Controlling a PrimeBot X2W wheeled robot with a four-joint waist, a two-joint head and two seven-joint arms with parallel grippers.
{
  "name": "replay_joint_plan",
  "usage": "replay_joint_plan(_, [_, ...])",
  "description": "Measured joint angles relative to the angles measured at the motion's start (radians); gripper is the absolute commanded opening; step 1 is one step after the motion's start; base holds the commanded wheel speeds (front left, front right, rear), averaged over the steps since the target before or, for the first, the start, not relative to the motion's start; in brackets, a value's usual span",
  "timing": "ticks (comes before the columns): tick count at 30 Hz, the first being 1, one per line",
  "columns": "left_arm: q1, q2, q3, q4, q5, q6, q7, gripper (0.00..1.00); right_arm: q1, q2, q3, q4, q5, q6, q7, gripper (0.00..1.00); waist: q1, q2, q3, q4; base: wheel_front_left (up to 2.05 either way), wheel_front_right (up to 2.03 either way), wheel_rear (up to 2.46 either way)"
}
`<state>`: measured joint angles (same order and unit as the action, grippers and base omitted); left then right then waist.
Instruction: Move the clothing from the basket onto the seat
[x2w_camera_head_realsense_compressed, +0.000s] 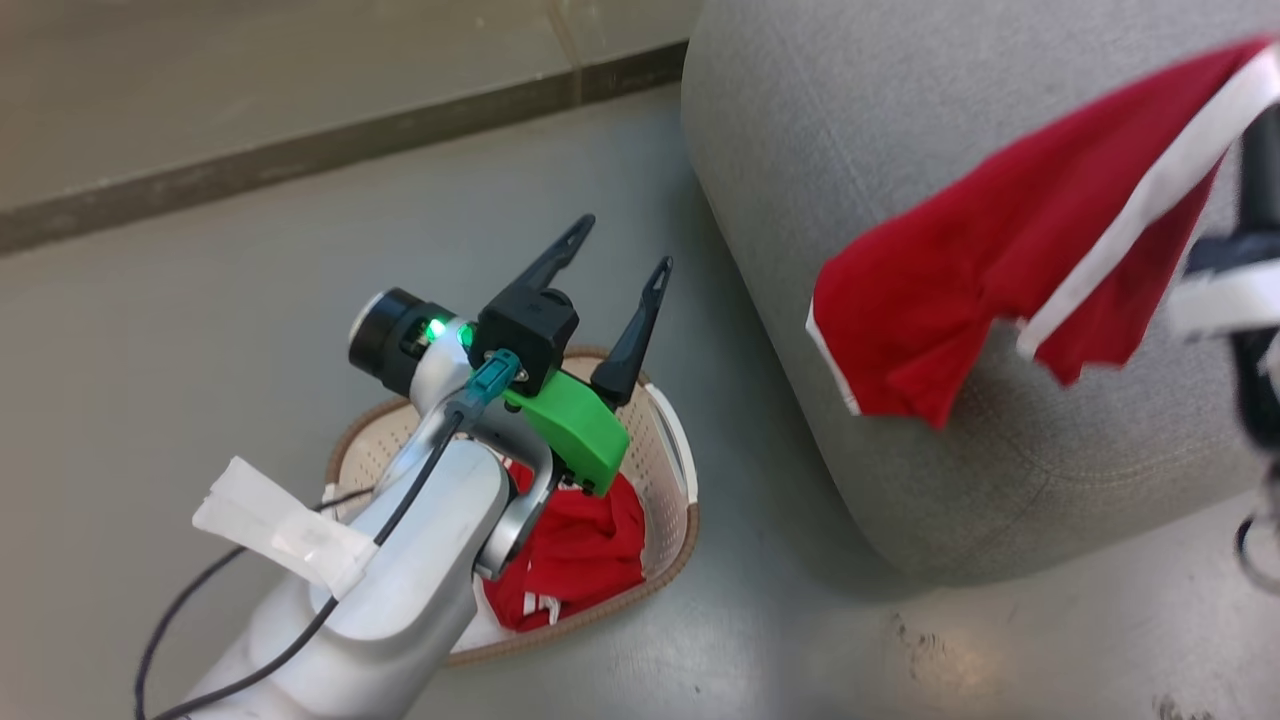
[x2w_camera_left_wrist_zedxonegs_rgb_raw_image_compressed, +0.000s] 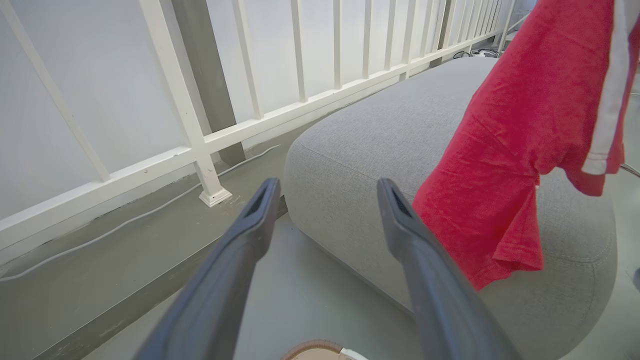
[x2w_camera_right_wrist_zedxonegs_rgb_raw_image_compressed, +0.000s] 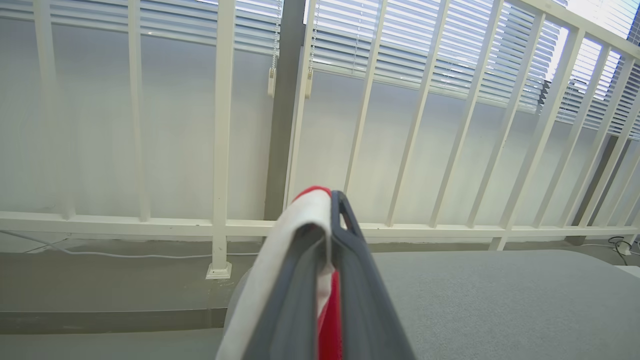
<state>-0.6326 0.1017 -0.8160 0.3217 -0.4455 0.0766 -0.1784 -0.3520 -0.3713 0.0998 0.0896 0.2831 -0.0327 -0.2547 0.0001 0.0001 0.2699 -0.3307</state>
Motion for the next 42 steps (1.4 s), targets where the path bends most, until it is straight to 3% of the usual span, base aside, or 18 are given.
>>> replay_joint_plan(9, [-0.046, 0.017, -0.004, -0.04, 0.038, 0.0, 0.029, 1.0, -0.234, -0.094, -0.06, 0.089, 0.02, 0.033, 0.019, 0.0, 0.0, 0.0, 0.095, 0.011, 0.0, 0.0, 0.0])
replay_joint_plan(19, [-0.105, 0.021, -0.029, -0.115, 0.07, -0.001, 0.046, 1.0, -0.483, -0.197, -0.176, 0.178, 0.07, 0.031, 0.062, 0.0, 0.0, 0.0, 0.206, 0.056, 0.0, 0.0, 0.0])
replay_joint_plan(32, [-0.153, 0.043, -0.037, -0.179, 0.111, -0.002, 0.081, 1.0, -0.5, -0.203, -0.192, 0.369, 0.076, 0.012, 0.074, 0.0, 0.0, 0.0, 0.309, 0.108, 0.0, 0.0, 0.0])
replay_joint_plan(35, [-0.156, 0.046, -0.046, -0.19, 0.116, -0.002, 0.087, 1.0, -0.498, -0.201, -0.197, 0.422, 0.075, -0.008, 0.069, 0.0, 0.0, 0.0, 0.329, 0.11, 0.0, 0.0, 0.0])
replay_joint_plan(42, [-0.162, 0.067, -0.054, -0.207, 0.117, -0.002, 0.114, 1.0, -0.449, -0.132, -0.188, 0.549, 0.085, -0.021, 0.07, 0.0, 0.0, 0.0, 0.362, 0.1, 0.0, 0.0, 0.0])
